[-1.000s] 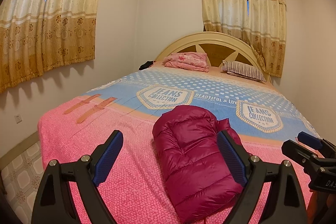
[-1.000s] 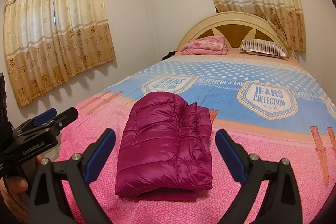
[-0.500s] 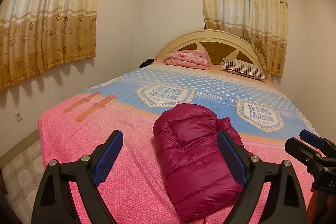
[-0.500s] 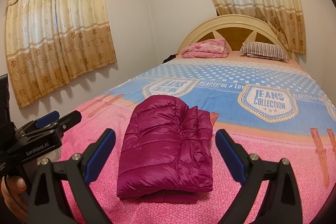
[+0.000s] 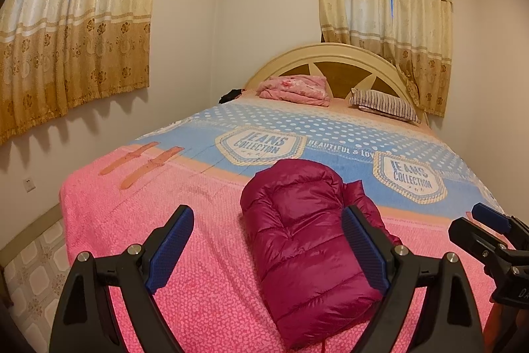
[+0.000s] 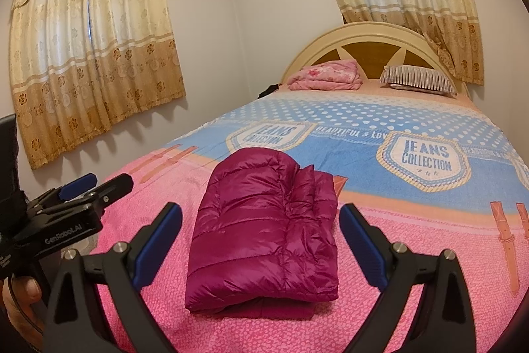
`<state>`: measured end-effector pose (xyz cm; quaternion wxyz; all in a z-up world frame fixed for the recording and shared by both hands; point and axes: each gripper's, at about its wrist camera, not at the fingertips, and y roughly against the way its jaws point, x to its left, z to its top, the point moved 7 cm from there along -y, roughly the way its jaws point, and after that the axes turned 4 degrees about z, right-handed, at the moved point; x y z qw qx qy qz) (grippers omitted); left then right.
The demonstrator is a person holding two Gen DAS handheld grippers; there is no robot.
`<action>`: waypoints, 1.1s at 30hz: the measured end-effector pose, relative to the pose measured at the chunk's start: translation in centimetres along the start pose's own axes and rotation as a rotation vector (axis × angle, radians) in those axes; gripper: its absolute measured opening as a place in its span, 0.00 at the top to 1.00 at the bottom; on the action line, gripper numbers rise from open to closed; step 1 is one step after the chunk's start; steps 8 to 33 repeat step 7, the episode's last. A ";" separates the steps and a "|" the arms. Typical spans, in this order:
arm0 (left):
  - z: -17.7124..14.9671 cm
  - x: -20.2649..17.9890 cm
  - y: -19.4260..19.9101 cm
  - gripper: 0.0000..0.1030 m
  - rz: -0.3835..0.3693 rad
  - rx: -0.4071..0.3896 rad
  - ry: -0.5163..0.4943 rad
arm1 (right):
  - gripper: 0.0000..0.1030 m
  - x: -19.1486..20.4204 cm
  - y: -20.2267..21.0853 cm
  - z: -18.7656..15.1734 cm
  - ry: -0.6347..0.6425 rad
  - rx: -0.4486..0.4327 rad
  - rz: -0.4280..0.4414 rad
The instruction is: Fold large clothes
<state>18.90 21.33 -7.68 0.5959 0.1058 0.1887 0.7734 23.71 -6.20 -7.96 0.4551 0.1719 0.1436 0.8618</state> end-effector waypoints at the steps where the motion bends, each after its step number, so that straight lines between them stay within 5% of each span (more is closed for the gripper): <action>1: -0.1 0.0 0.0 0.11 0.003 -0.002 -0.006 | 0.05 0.0 0.0 -0.1 0.000 0.001 0.000; 33: -0.2 -0.2 0.0 0.11 0.021 -0.012 -0.025 | 0.05 0.2 -0.1 -0.3 0.001 0.006 0.001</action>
